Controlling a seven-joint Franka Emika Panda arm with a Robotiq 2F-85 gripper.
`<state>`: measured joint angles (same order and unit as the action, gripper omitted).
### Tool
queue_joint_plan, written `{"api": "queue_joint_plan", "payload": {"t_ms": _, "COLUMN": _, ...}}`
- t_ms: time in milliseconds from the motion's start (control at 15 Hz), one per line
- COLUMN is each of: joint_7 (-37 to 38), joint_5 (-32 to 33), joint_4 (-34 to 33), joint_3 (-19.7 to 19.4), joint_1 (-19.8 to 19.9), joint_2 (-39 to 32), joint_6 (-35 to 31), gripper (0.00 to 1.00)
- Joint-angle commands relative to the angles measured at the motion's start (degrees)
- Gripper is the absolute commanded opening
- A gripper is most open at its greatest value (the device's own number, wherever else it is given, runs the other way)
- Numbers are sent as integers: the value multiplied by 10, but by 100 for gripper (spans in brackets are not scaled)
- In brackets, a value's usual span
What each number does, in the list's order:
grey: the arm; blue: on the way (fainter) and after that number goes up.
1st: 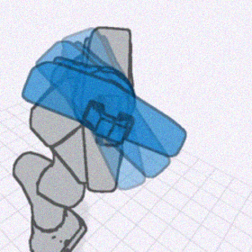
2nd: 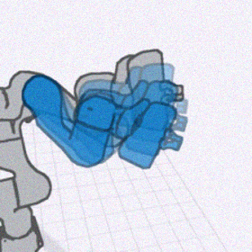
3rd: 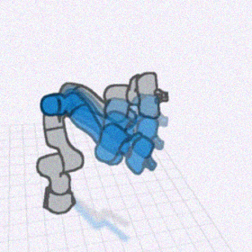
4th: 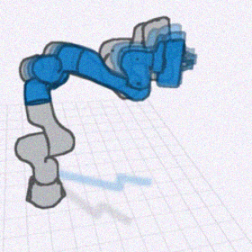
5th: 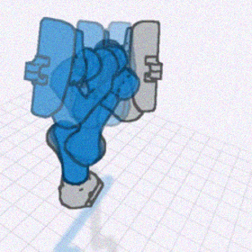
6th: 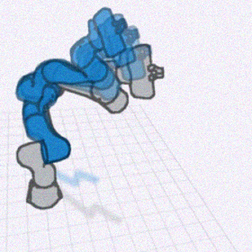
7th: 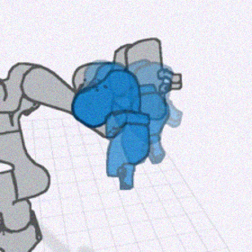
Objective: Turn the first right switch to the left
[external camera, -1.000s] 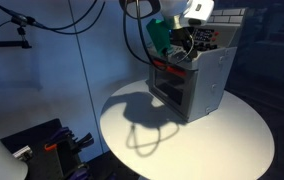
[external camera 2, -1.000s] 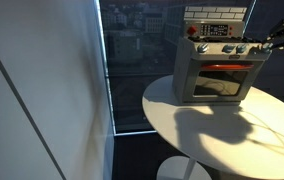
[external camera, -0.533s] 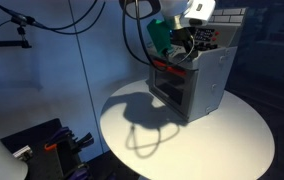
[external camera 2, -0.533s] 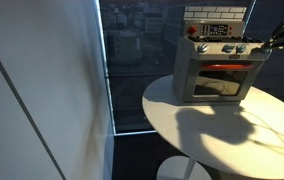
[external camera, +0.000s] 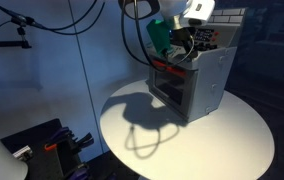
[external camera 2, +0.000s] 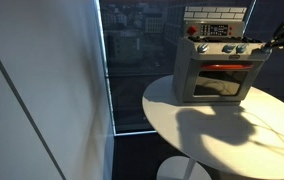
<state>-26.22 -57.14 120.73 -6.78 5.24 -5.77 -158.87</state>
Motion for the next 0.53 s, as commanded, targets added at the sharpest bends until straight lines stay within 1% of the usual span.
{"api": "queue_joint_plan", "payload": {"t_ms": 0, "joint_7": 12, "joint_5": 13, "joint_4": 2, "joint_3": 3, "joint_1": -7, "joint_2": 5, "joint_6": -14, "gripper": 7}}
{"api": "queue_joint_plan", "payload": {"t_ms": 467, "joint_7": 32, "joint_5": 79, "joint_4": 15, "joint_3": 0, "joint_1": -14, "joint_2": 11, "joint_6": -34, "gripper": 7}}
